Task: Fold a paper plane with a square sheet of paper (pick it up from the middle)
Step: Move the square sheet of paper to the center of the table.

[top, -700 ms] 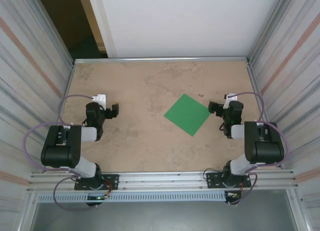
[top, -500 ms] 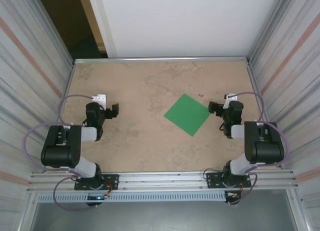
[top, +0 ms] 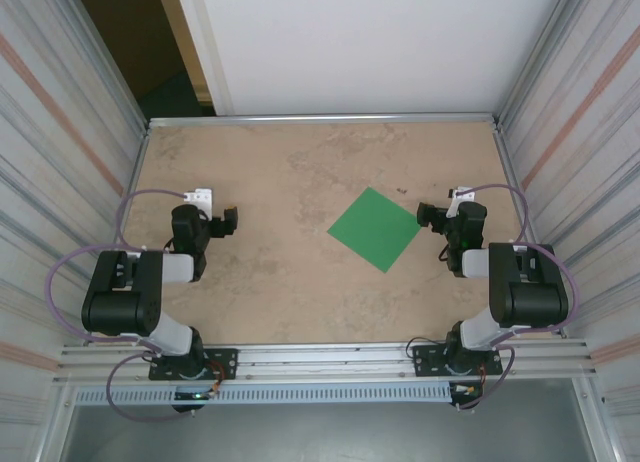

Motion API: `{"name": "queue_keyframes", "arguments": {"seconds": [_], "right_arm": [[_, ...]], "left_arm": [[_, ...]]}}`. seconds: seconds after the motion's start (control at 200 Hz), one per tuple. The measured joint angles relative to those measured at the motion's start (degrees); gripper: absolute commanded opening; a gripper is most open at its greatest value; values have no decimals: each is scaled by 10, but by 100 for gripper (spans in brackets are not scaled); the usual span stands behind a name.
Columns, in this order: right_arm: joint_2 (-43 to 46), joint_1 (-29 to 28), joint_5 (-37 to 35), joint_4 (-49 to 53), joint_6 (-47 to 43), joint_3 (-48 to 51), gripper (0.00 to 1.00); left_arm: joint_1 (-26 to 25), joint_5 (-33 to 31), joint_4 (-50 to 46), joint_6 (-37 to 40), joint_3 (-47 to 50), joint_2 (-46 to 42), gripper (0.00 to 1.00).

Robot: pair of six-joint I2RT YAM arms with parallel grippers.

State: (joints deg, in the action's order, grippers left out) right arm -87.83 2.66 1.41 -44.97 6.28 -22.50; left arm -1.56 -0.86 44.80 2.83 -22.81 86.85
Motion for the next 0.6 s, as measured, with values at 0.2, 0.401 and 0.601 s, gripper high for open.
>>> {"name": "queue_keyframes", "arguments": {"seconds": [0.2, 0.401, 0.601], "right_arm": [[0, 0, 0, 0, 0, 0, 99], [1, -1, -1, 1, -1, 0, 99], [59, -13, -30, 66, -8, -10, 99]], "left_arm": [[0, 0, 0, 0, 0, 0, 99], [-4, -6, 0, 0, 0, 0, 99], [-34, -57, -27, 3, 6, -56, 99]]}}
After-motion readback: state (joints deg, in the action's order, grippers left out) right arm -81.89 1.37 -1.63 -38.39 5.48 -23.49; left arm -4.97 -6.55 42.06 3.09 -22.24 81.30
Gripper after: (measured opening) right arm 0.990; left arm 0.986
